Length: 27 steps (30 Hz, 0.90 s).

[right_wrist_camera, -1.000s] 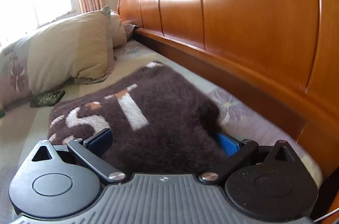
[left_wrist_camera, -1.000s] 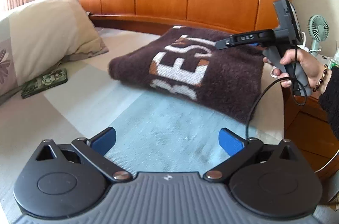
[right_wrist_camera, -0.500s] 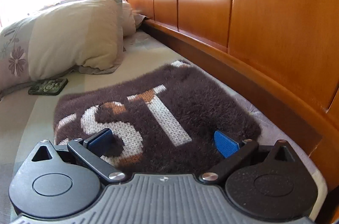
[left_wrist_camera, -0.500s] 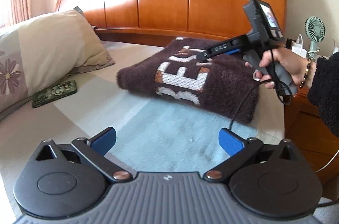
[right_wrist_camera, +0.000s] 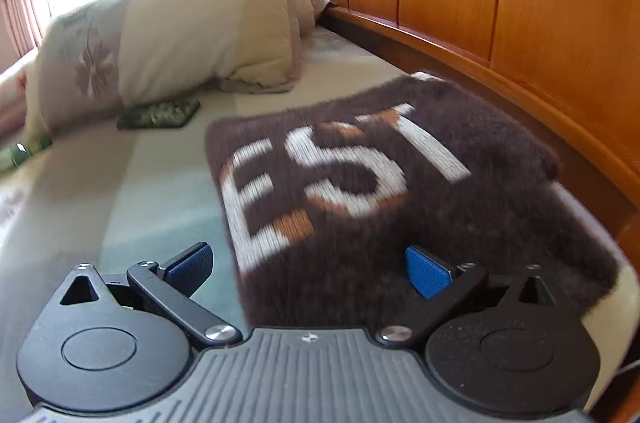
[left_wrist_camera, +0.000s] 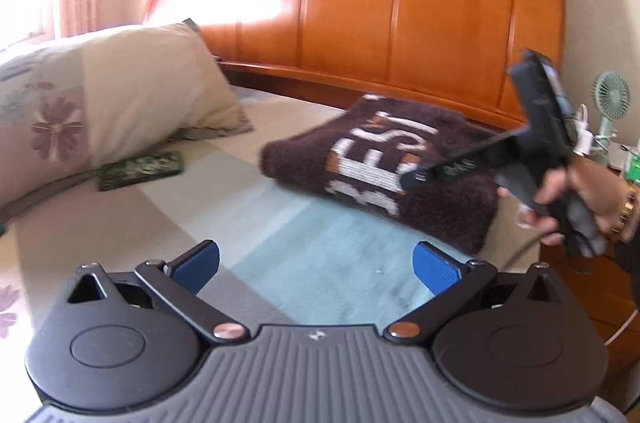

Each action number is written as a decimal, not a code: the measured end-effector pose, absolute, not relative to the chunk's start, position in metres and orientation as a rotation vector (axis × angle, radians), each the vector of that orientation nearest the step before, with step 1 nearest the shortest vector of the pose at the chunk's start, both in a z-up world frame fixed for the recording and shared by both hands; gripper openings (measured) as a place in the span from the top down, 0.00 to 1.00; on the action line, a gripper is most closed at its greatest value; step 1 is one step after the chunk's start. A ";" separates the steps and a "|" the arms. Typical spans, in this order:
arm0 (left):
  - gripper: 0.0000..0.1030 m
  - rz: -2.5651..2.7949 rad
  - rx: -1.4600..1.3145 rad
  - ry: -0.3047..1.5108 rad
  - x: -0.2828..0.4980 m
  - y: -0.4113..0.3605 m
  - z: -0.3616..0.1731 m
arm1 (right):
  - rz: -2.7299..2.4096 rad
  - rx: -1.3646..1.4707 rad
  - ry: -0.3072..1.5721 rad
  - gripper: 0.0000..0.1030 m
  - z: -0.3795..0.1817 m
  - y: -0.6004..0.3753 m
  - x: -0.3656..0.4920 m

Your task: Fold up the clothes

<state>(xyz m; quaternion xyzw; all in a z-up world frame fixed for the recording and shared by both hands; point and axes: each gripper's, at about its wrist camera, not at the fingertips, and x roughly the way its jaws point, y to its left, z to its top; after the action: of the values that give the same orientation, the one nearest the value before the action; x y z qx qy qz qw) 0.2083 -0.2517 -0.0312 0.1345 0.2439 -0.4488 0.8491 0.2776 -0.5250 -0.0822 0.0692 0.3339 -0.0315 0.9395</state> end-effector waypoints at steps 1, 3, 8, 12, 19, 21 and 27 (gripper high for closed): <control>0.01 -0.936 0.275 0.513 0.208 -0.247 -0.030 | -0.046 0.161 0.655 0.00 -0.077 -0.525 0.269; 0.01 -0.921 0.256 0.526 0.210 -0.237 -0.028 | -0.015 0.202 0.610 0.00 -0.070 -0.524 0.253; 0.01 -0.880 0.241 0.567 0.208 -0.224 -0.026 | -0.043 0.229 0.690 0.00 -0.087 -0.518 0.234; 0.01 -0.870 0.252 0.535 0.196 -0.216 -0.018 | -0.043 0.218 0.691 0.00 -0.075 -0.503 0.207; 0.01 -0.888 0.257 0.546 0.177 -0.211 -0.015 | -0.079 0.158 0.689 0.00 -0.062 -0.462 0.148; 0.01 -0.886 0.271 0.554 0.170 -0.211 -0.016 | -0.127 0.140 0.681 0.00 -0.059 -0.452 0.131; 0.01 -0.877 0.320 0.590 0.151 -0.214 -0.023 | -0.226 0.105 0.681 0.00 -0.051 -0.432 0.095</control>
<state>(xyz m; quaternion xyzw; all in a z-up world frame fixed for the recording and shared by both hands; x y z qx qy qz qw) 0.1514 -0.2140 -0.0228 0.1520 0.2801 -0.4165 0.8514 0.0950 -0.4318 -0.0514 0.0514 0.3329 -0.1103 0.9351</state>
